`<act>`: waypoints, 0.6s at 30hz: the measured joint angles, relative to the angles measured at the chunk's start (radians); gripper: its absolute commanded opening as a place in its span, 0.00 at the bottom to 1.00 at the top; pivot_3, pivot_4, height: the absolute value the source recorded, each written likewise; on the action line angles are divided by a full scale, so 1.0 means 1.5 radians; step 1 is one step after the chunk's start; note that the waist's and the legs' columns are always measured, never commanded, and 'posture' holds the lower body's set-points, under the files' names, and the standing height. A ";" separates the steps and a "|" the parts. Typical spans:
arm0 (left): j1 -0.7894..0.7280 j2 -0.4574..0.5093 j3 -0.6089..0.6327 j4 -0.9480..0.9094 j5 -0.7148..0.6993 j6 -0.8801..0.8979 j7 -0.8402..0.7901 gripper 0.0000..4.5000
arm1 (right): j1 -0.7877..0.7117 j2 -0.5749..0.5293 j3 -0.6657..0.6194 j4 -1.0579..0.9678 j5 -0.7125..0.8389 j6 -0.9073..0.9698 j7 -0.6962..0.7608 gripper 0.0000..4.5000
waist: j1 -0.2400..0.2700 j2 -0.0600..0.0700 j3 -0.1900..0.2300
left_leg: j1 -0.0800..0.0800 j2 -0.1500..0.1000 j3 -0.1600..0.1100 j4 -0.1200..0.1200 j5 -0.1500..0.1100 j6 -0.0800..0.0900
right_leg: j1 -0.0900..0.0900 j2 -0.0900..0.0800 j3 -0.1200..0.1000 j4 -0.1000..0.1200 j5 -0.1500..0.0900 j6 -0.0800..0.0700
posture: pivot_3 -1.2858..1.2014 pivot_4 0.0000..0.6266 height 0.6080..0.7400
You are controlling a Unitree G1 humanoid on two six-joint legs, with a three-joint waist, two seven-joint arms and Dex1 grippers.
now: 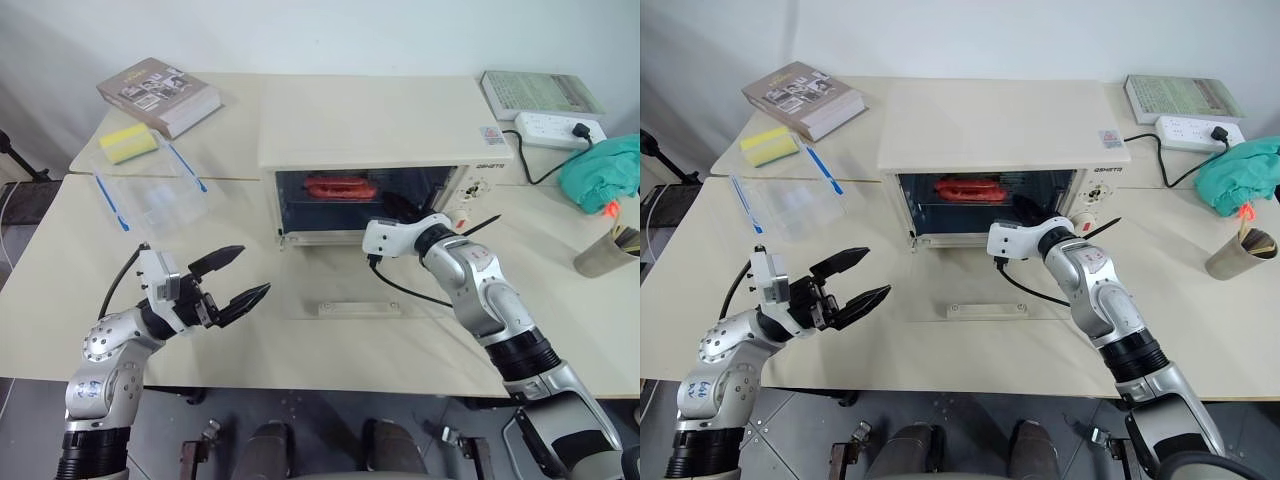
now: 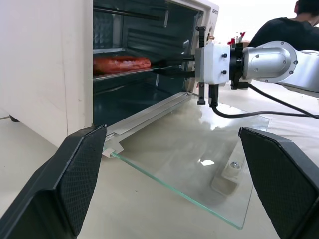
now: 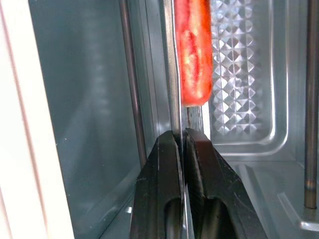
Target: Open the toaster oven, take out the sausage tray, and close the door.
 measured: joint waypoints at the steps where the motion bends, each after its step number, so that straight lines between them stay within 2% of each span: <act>1: -0.002 0.000 -0.001 0.000 0.000 0.000 0.000 1.00 | 0.000 0.000 -0.002 -0.004 0.001 0.000 0.007 0.02 | 0.000 0.000 0.000 | 0.000 0.000 0.000 0.000 0.000 0.000 | 0.000 0.000 0.000 0.000 0.000 0.000 | 0.52 0.24 1.00; 18: -0.047 -0.022 -0.033 0.034 0.002 -0.001 -0.002 1.00 | 0.049 -0.039 -0.016 -0.133 0.038 0.005 0.120 0.02 | -0.013 0.000 0.000 | -0.001 0.000 0.001 -0.001 0.000 0.000 | -0.003 0.000 0.001 0.001 0.000 0.000 | 0.52 0.24 1.00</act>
